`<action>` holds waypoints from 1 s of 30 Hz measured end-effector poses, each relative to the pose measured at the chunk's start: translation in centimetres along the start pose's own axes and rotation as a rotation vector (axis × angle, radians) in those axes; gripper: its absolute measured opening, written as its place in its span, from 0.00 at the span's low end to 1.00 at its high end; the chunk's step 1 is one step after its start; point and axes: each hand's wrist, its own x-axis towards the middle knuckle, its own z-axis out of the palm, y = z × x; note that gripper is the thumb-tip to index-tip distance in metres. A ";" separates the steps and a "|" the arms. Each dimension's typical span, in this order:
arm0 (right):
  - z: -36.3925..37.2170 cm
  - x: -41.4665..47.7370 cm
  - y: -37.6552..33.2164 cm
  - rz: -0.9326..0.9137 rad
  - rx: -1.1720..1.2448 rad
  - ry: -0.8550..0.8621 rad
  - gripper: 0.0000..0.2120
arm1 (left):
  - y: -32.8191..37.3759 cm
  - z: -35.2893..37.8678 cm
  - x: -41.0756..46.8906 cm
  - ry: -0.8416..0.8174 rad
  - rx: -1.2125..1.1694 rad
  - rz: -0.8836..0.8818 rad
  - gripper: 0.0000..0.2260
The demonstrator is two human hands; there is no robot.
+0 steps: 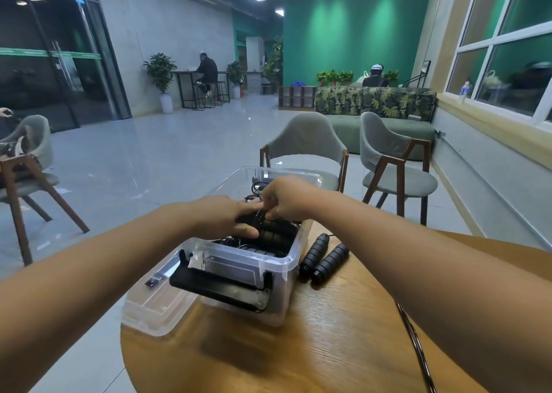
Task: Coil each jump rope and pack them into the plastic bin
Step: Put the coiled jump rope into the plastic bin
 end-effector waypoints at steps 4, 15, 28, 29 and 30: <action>-0.4 -0.4 -0.5 0.024 -0.055 0.013 0.05 | 1.1 -0.6 -0.3 0.031 0.055 0.035 0.33; -1.9 -3.6 -0.2 0.002 -0.048 0.085 0.12 | 2.1 -3.0 -1.8 0.193 -0.032 0.021 0.22; -4.6 -12.6 5.5 0.148 0.046 0.125 0.13 | 12.0 -3.2 -1.3 0.445 -0.185 0.134 0.13; -4.4 -13.8 6.0 0.166 0.061 0.116 0.13 | 13.1 -3.0 -1.0 0.450 -0.187 0.131 0.14; -4.1 -14.9 6.7 0.183 0.073 0.113 0.13 | 14.1 -2.7 -0.5 0.459 -0.183 0.127 0.15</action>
